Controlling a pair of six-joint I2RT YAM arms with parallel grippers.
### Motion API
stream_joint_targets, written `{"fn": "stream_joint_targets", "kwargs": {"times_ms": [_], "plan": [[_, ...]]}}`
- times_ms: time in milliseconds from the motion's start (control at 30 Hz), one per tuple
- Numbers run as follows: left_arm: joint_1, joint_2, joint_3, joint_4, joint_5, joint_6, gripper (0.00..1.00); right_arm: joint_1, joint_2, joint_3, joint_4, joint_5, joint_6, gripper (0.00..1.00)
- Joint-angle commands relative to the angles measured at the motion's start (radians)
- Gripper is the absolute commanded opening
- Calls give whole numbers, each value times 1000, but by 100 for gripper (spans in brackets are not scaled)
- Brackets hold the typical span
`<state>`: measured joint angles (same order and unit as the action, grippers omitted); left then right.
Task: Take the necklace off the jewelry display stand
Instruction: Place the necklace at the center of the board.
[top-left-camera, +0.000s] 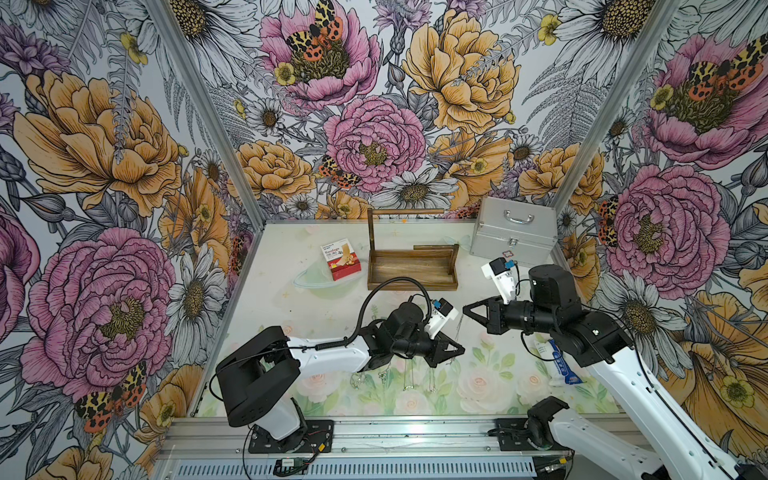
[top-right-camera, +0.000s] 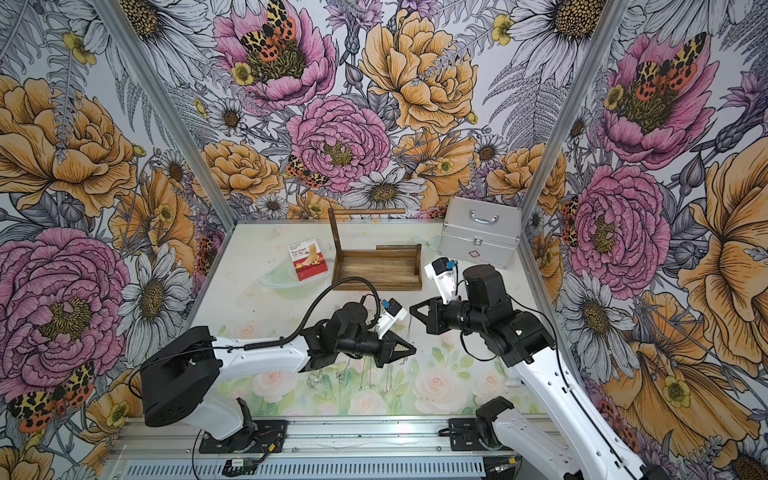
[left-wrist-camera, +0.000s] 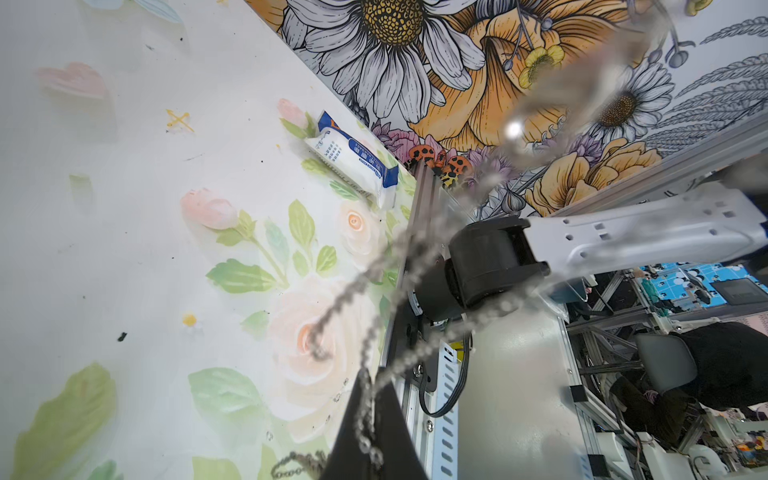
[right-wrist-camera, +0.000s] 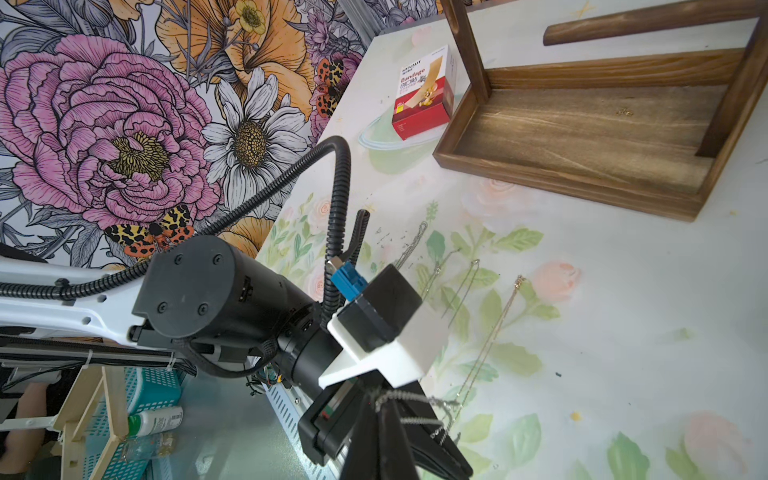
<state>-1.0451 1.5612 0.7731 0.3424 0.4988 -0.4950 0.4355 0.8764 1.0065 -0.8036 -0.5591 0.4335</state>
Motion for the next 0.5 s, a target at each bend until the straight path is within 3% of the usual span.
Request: {"fn": "stream_joint_targets", "kwargs": {"times_ms": [0,467], "plan": [[-21,22,-31,64,-70,-68,0,8,-8,-37,14,40,23,0],[-121,129,-74,103,-193,-164,0,9,1,-168,17,105,46,0]]}}
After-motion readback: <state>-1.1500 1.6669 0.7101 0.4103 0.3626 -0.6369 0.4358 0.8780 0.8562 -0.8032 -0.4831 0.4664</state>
